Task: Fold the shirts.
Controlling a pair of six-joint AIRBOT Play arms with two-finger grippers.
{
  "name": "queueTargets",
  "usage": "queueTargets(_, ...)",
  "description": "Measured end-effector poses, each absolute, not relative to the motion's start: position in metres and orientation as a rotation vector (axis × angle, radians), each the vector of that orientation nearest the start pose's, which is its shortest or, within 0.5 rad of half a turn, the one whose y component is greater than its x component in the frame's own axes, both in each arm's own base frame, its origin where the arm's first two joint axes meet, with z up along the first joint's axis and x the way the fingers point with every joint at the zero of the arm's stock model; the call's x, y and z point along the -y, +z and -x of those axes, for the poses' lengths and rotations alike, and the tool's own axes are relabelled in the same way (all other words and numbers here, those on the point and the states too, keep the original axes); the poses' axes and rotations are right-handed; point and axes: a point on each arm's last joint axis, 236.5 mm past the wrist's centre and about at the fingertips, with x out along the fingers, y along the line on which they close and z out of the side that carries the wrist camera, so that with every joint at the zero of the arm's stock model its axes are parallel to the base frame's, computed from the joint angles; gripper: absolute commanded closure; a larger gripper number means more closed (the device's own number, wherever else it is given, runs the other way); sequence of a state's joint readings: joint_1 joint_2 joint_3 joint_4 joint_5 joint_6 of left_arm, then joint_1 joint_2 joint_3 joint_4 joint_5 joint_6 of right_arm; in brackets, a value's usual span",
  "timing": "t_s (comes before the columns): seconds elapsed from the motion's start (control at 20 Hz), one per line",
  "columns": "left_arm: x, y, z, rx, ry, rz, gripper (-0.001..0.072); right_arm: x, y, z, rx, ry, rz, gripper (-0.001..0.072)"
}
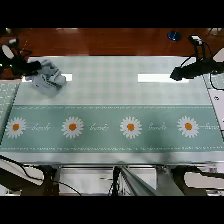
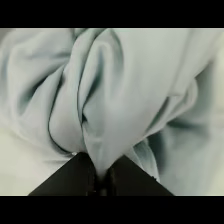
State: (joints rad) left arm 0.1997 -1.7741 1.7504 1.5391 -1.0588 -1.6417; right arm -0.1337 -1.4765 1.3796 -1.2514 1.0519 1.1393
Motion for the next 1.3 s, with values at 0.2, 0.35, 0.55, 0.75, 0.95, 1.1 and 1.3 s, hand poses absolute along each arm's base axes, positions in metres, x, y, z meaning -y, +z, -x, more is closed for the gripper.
queueTargets(0.2,-0.04,0.156,-0.555,-0.809,0.061,0.205,0.0676,0.007,0.02,-0.463,-1.108,0.255,0.051,0.0281)
queueTargets(0.35,0.033,0.248,-0.53,-0.653,-0.094,0.181,0.0676,0.016,0.015,-0.455,-1.152,0.227,0.078,0.0281)
queueTargets(0.55,0.142,0.297,-0.483,-0.597,-0.326,0.127,0.0675,0.034,0.007,-0.438,-1.237,0.172,0.122,0.0281)
queueTargets(0.75,0.247,0.27,-0.442,-0.681,-0.539,0.052,0.0675,0.046,0.003,-0.427,-1.293,0.122,0.14,0.0281)
queueTargets(0.95,0.334,0.198,-0.409,-0.839,-0.688,-0.041,0.0675,0.051,0.002,-0.423,-1.312,0.102,0.146,0.0281)
queueTargets(1.1,0.372,0.127,-0.395,-0.975,-0.729,-0.106,0.0674,0.052,0.002,-0.423,-1.314,0.095,0.145,0.0281)
queueTargets(1.3,0.382,0.06,-0.397,-1.106,-0.714,-0.136,0.0574,0.052,0.002,-0.426,-1.303,0.092,0.147,0.0281)
